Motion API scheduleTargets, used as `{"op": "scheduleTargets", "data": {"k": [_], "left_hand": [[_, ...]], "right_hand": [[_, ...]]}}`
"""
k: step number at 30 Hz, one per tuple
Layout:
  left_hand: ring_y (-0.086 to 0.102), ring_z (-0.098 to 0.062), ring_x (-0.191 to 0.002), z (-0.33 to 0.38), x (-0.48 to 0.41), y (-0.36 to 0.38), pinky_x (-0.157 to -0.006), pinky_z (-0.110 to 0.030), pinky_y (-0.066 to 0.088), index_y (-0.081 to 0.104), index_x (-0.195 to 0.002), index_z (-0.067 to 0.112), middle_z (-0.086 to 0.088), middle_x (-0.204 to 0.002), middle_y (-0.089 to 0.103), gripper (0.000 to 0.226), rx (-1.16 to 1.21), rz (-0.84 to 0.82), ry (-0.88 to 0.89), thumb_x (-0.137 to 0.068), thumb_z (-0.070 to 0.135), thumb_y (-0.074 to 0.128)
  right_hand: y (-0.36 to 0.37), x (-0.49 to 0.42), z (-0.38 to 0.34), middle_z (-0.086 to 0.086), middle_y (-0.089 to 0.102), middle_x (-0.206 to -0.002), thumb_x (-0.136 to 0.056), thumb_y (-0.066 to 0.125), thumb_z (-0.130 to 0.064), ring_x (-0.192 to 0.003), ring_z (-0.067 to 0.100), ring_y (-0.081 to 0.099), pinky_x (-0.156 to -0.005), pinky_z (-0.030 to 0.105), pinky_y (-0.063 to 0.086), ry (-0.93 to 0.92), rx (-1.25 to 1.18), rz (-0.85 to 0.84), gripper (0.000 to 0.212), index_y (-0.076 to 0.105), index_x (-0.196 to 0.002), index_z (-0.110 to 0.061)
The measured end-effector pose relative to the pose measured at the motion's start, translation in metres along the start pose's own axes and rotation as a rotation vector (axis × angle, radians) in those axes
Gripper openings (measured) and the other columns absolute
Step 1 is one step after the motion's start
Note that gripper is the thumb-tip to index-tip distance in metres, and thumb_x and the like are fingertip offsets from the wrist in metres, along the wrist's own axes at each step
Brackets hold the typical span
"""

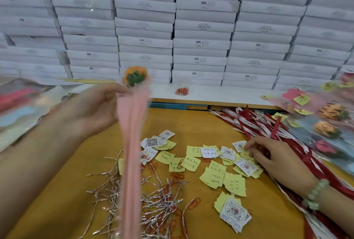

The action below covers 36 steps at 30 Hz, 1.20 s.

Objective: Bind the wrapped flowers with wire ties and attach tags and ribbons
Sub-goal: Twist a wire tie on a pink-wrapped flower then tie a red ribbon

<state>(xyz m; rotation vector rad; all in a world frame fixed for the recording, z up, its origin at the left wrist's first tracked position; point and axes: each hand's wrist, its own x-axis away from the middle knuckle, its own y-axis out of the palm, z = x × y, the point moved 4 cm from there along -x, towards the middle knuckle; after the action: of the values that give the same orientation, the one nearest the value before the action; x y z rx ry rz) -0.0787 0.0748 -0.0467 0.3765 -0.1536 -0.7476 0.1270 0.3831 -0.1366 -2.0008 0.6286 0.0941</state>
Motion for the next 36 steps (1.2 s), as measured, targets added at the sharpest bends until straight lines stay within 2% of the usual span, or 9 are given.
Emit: {"op": "scheduleTargets", "data": {"k": [8, 10, 14, 17, 20, 24, 29, 33, 36], "left_hand": [[0.072, -0.019, -0.076, -0.092, -0.009, 0.023, -0.063, -0.029, 0.061, 0.054, -0.128, 0.001, -0.011, -0.098, 0.074, 0.045, 0.037, -0.035, 0.01, -0.083, 0.005, 0.059], [0.073, -0.02, -0.078, -0.103, -0.009, 0.021, -0.064, -0.028, 0.06, 0.051, -0.13, 0.0, -0.013, -0.102, 0.074, 0.051, 0.052, -0.044, -0.002, -0.081, 0.006, 0.061], [0.073, -0.017, -0.078, -0.1, -0.009, 0.018, -0.062, -0.027, 0.06, 0.051, -0.132, 0.007, -0.011, -0.107, 0.074, 0.056, 0.054, -0.028, 0.032, -0.078, 0.008, 0.064], [0.072, -0.022, -0.091, -0.1, -0.007, 0.02, -0.077, -0.034, 0.061, 0.051, -0.135, 0.01, -0.014, -0.118, 0.07, 0.061, 0.058, -0.032, 0.042, -0.076, 0.005, 0.068], [0.071, -0.024, -0.093, -0.103, -0.005, 0.023, -0.076, -0.033, 0.06, 0.051, -0.135, 0.009, -0.015, -0.119, 0.068, 0.074, 0.024, -0.069, 0.051, -0.067, 0.01, 0.078], [0.07, -0.023, -0.095, -0.106, -0.001, 0.031, -0.074, -0.031, 0.059, 0.05, -0.137, 0.011, -0.016, -0.123, 0.066, 0.075, 0.012, -0.138, 0.05, -0.067, 0.014, 0.077], [0.065, -0.029, -0.111, -0.112, 0.002, 0.039, -0.088, -0.035, 0.057, 0.047, -0.138, 0.008, -0.019, -0.131, 0.061, 0.092, 0.072, -0.247, -0.007, -0.059, 0.023, 0.092], [0.062, -0.03, -0.117, -0.12, 0.005, 0.041, -0.094, -0.033, 0.054, 0.06, -0.128, 0.005, -0.021, -0.131, 0.061, 0.05, -0.019, -0.366, -0.023, -0.082, 0.015, 0.077], [0.065, -0.03, -0.11, -0.125, 0.003, 0.036, -0.091, -0.033, 0.055, 0.067, -0.116, 0.003, -0.023, -0.121, 0.065, 0.032, -0.126, -0.31, -0.024, -0.084, 0.005, 0.068]], "right_hand": [[-0.014, 0.002, -0.034, -0.017, 0.068, -0.082, -0.094, 0.054, -0.015, -0.057, 0.006, 0.059, -0.049, 0.021, 0.048, -0.154, -0.082, 0.092, 0.028, 0.063, -0.09, -0.041], [-0.012, 0.002, -0.056, -0.008, 0.072, -0.082, -0.095, 0.054, -0.016, -0.05, 0.003, 0.052, -0.044, 0.015, 0.04, -0.101, -0.333, -0.05, 0.027, 0.07, -0.086, -0.036], [0.02, 0.017, -0.102, 0.0, 0.075, -0.1, -0.094, 0.053, -0.038, -0.056, 0.003, 0.053, -0.043, 0.014, 0.037, 0.118, -0.693, -0.636, 0.025, 0.072, -0.103, -0.024], [0.047, 0.023, -0.127, 0.005, 0.074, -0.104, -0.087, 0.058, -0.042, -0.055, 0.005, 0.054, -0.038, 0.013, 0.034, 0.158, -0.871, -0.806, 0.042, 0.068, -0.109, -0.008], [0.064, 0.023, -0.14, 0.008, 0.073, -0.096, -0.084, 0.065, -0.032, -0.049, 0.003, 0.05, -0.034, 0.01, 0.029, 0.184, -1.03, -0.868, 0.038, 0.066, -0.107, -0.001], [0.073, 0.023, -0.139, -0.004, 0.065, -0.068, -0.087, 0.066, -0.014, -0.048, 0.001, 0.049, -0.035, 0.01, 0.03, 0.231, -1.131, -0.842, 0.041, 0.055, -0.119, 0.009], [0.071, 0.014, -0.129, 0.007, 0.063, -0.076, -0.089, 0.065, -0.01, -0.052, 0.008, 0.053, -0.038, 0.015, 0.035, 0.207, -1.119, -0.657, 0.033, 0.057, -0.115, 0.009], [0.065, 0.005, -0.114, 0.008, 0.064, -0.072, -0.091, 0.062, -0.009, -0.049, 0.01, 0.055, -0.036, 0.015, 0.037, 0.242, -1.092, -0.488, 0.023, 0.059, -0.111, 0.001], [0.065, 0.002, -0.107, 0.009, 0.062, -0.071, -0.092, 0.062, -0.01, -0.054, 0.014, 0.057, -0.04, 0.019, 0.042, 0.208, -1.033, -0.391, 0.017, 0.063, -0.108, -0.004]]}}
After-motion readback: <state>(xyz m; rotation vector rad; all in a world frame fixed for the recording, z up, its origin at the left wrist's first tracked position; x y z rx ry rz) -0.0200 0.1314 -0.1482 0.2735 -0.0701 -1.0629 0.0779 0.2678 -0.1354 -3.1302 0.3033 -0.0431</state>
